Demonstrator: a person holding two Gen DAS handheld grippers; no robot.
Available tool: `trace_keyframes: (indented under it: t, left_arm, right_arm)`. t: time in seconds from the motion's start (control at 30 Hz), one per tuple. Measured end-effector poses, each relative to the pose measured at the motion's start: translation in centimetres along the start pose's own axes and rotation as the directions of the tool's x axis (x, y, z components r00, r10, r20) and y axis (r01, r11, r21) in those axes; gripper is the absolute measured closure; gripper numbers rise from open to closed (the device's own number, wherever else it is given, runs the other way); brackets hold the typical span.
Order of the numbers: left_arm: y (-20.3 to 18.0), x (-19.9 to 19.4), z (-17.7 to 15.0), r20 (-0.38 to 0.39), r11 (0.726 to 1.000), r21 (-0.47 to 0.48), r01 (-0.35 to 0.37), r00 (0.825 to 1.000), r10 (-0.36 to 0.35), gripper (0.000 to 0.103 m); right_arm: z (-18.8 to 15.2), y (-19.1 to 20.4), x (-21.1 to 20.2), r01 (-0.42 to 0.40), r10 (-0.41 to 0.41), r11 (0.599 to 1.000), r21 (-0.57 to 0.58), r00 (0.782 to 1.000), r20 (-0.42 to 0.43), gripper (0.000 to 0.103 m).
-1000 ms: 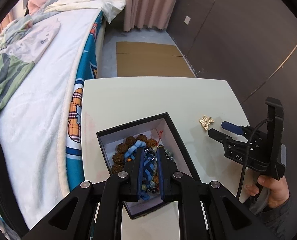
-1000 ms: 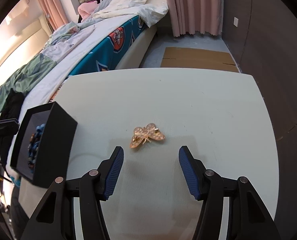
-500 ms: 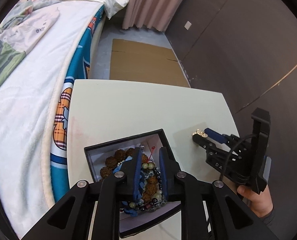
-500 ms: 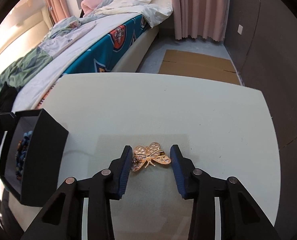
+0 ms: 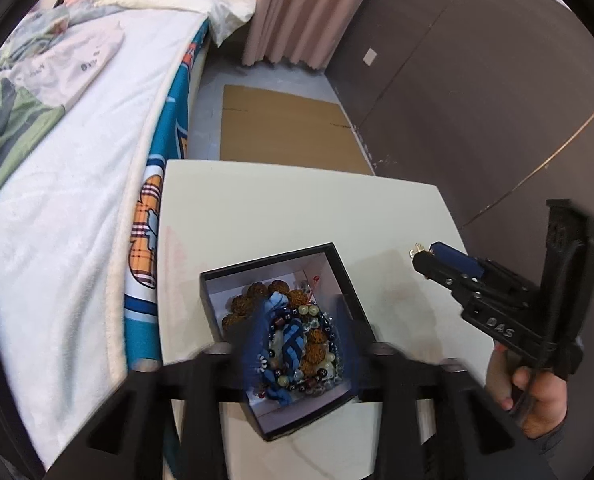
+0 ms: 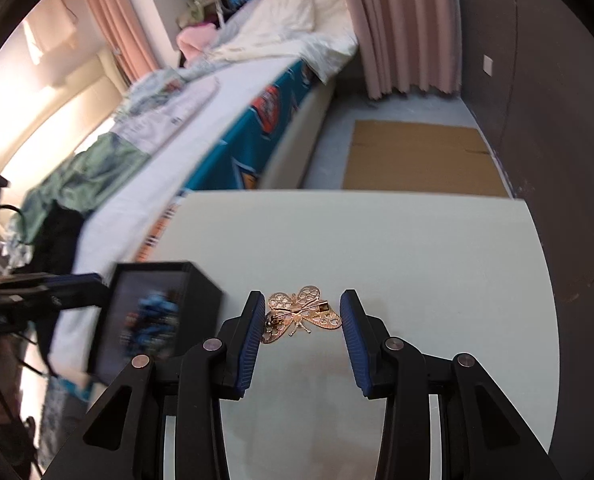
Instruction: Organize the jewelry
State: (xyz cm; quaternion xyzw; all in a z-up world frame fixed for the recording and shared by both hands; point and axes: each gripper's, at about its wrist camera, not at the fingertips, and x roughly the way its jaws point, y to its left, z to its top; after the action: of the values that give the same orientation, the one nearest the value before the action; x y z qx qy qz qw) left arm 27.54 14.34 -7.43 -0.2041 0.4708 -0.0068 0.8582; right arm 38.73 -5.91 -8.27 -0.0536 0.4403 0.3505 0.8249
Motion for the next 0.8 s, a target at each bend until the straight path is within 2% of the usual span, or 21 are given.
trace_keyframes:
  t: [0.03, 0.07, 0.3, 0.43, 0.53, 0.57, 0.63, 0.7, 0.8]
  left_arm:
    - [0.1, -0.5, -0.1, 0.016, 1.000, 0.002, -0.001, 1.000, 0.001, 0.040]
    - [0.2, -1.1, -0.2, 0.037, 1.000, 0.002, -0.003, 0.999, 0.003, 0.035]
    - [2.3, -4.3, -0.9, 0.092, 1.000, -0.026, -0.007, 0.996, 0.009, 0.031]
    - [3.0, -6.2, -1.4, 0.139, 1.000, -0.031, 0.002, 0.990, 0.003, 0.019]
    - [3.3, -7.4, -1.6, 0.164, 1.000, -0.028, 0.006, 0.986, -0.001, 0.014]
    - [3.4, -7.8, -1.7, 0.171, 1.000, -0.026, 0.009, 0.985, -0.005, 0.013]
    - [3.5, -8.6, -1.8, 0.186, 1.000, -0.022, 0.011, 0.983, -0.007, 0.012]
    - [3.4, -9.4, -2.0, 0.205, 1.000, -0.016, 0.013, 0.979, -0.010, 0.010]
    - [3.3, -10.2, -2.3, 0.218, 1.000, -0.008, 0.025, 0.976, -0.023, 0.009]
  right_arm:
    - [0.2, 0.4, -0.4, -0.012, 0.012, 1.000, -0.002, 1.000, 0.009, 0.063]
    - [0.2, 0.9, -0.8, -0.024, 0.024, 1.000, -0.004, 1.000, 0.018, 0.063]
    - [0.7, 5.0, -2.5, -0.124, 0.125, 0.992, -0.031, 0.990, 0.064, 0.063]
    - [1.0, 6.9, -2.6, -0.177, 0.179, 0.984, -0.031, 0.981, 0.081, 0.063]
    - [1.4, 8.1, -2.5, -0.166, 0.167, 0.986, -0.027, 0.982, 0.089, 0.062]
    - [1.5, 8.3, -2.4, -0.169, 0.170, 0.985, -0.022, 0.982, 0.084, 0.055]
    - [1.4, 8.5, -2.5, -0.176, 0.175, 0.984, -0.003, 0.981, 0.087, 0.035]
    - [1.2, 8.2, -2.7, -0.161, 0.158, 0.987, 0.026, 0.983, 0.091, 0.028]
    - [0.8, 7.8, -3.5, -0.141, 0.136, 0.988, 0.059, 0.987, 0.083, 0.028]
